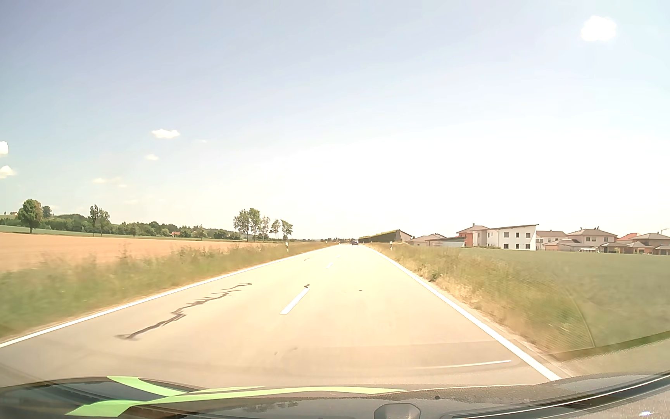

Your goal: Follow the waypoints while adhering to traffic rules and regulations

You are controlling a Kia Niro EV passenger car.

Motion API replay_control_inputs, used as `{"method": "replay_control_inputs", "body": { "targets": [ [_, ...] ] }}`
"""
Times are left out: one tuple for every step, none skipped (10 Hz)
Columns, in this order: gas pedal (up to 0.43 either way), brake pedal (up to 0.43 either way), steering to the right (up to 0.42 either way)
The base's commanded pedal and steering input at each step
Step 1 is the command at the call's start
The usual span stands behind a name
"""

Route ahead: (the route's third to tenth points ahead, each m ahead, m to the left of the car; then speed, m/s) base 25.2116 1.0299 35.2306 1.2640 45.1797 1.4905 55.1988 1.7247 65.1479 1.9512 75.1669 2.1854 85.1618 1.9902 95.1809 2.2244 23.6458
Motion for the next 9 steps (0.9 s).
{"method": "replay_control_inputs", "body": {
  "targets": [
    [0.209, 0.0, -0.002],
    [0.197, 0.0, -0.002],
    [0.197, 0.0, -0.002],
    [0.197, 0.0, -0.002],
    [0.197, 0.0, -0.002],
    [0.189, 0.0, -0.002],
    [0.169, 0.0, -0.002],
    [0.169, 0.0, -0.002],
    [0.169, 0.0, -0.002]
  ]
}}
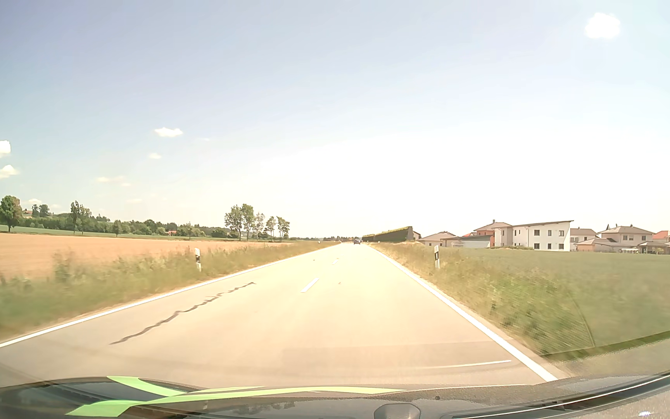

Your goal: Follow the waypoints while adhering to traffic rules and regulations

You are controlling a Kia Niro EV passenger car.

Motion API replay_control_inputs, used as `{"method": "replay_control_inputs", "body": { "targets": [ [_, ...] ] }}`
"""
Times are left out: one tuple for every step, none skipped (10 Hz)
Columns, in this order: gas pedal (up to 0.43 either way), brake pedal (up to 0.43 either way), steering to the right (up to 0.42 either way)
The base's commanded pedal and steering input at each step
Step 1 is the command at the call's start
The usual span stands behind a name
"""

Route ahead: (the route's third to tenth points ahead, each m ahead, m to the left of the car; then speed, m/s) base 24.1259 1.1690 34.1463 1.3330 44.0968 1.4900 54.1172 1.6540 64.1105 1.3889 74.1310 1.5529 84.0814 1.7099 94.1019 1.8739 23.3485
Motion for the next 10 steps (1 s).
{"method": "replay_control_inputs", "body": {
  "targets": [
    [0.169, 0.0, -0.002],
    [0.169, 0.0, -0.002],
    [0.177, 0.0, -0.002],
    [0.177, 0.0, -0.002],
    [0.177, 0.0, -0.002],
    [0.189, 0.0, -0.002],
    [0.189, 0.0, -0.002],
    [0.189, 0.0, -0.002],
    [0.189, 0.0, -0.002],
    [0.189, 0.0, -0.002]
  ]
}}
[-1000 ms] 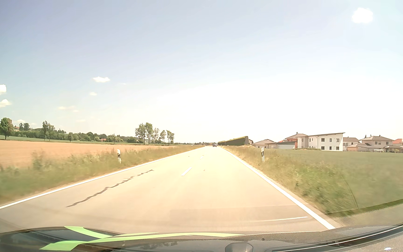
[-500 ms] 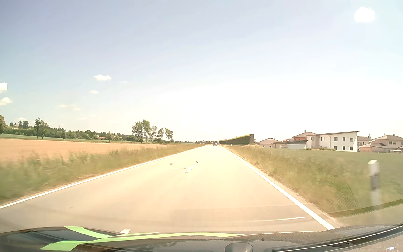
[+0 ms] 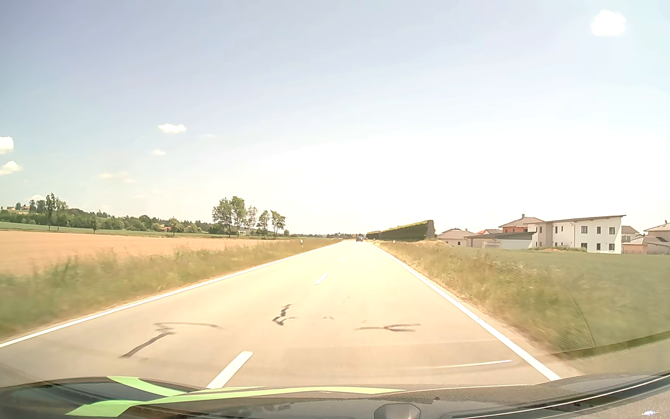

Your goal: Follow the waypoints while adhering to traffic rules and regulations

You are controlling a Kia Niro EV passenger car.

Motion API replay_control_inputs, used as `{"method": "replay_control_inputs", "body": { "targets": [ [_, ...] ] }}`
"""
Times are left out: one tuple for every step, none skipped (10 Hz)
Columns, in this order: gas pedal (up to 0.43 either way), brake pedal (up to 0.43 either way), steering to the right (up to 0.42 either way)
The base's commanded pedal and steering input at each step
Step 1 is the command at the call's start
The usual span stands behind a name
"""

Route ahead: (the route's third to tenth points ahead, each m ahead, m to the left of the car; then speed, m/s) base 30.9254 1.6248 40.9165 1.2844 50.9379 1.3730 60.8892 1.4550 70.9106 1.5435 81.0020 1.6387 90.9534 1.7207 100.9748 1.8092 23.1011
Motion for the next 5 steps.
{"method": "replay_control_inputs", "body": {
  "targets": [
    [0.189, 0.0, 0.0],
    [0.197, 0.0, 0.001],
    [0.197, 0.0, 0.001],
    [0.197, 0.0, 0.001],
    [0.197, 0.0, 0.002]
  ]
}}
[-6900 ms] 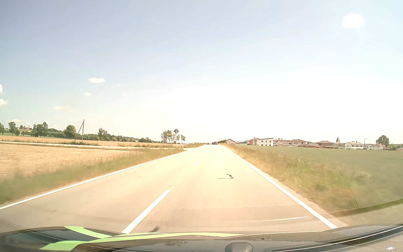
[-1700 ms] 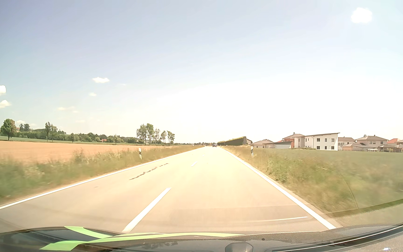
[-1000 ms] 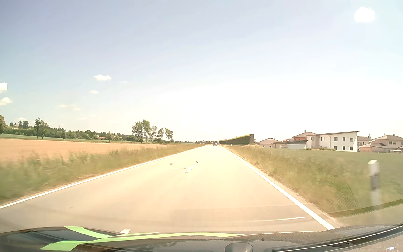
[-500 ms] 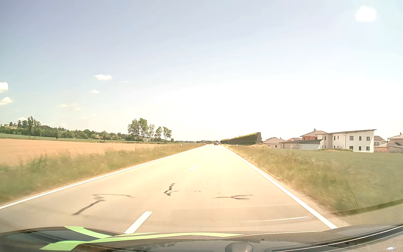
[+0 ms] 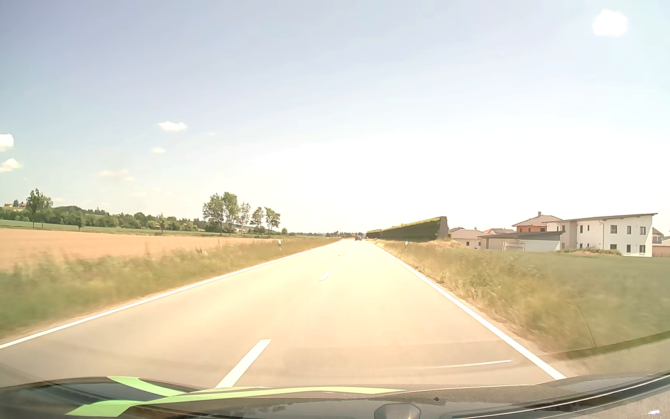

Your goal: Follow the waypoints while adhering to traffic rules and regulations

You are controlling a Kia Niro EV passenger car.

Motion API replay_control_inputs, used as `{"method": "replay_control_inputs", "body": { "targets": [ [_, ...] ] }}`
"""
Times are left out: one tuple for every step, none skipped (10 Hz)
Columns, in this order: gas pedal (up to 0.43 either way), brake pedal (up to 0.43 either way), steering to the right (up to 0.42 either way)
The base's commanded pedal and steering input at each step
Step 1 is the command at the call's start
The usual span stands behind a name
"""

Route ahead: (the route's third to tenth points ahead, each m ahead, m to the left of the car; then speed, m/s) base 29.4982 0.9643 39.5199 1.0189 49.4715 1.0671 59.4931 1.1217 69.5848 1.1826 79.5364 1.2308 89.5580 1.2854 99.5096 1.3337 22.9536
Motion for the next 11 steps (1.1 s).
{"method": "replay_control_inputs", "body": {
  "targets": [
    [0.197, 0.0, 0.002],
    [0.197, 0.0, 0.001],
    [0.197, 0.0, 0.001],
    [0.197, 0.0, 0.001],
    [0.189, 0.0, 0.001],
    [0.189, 0.0, 0.001],
    [0.189, 0.0, 0.001],
    [0.189, 0.0, 0.001],
    [0.189, 0.0, 0.001],
    [0.189, 0.0, 0.0],
    [0.189, 0.0, 0.0]
  ]
}}
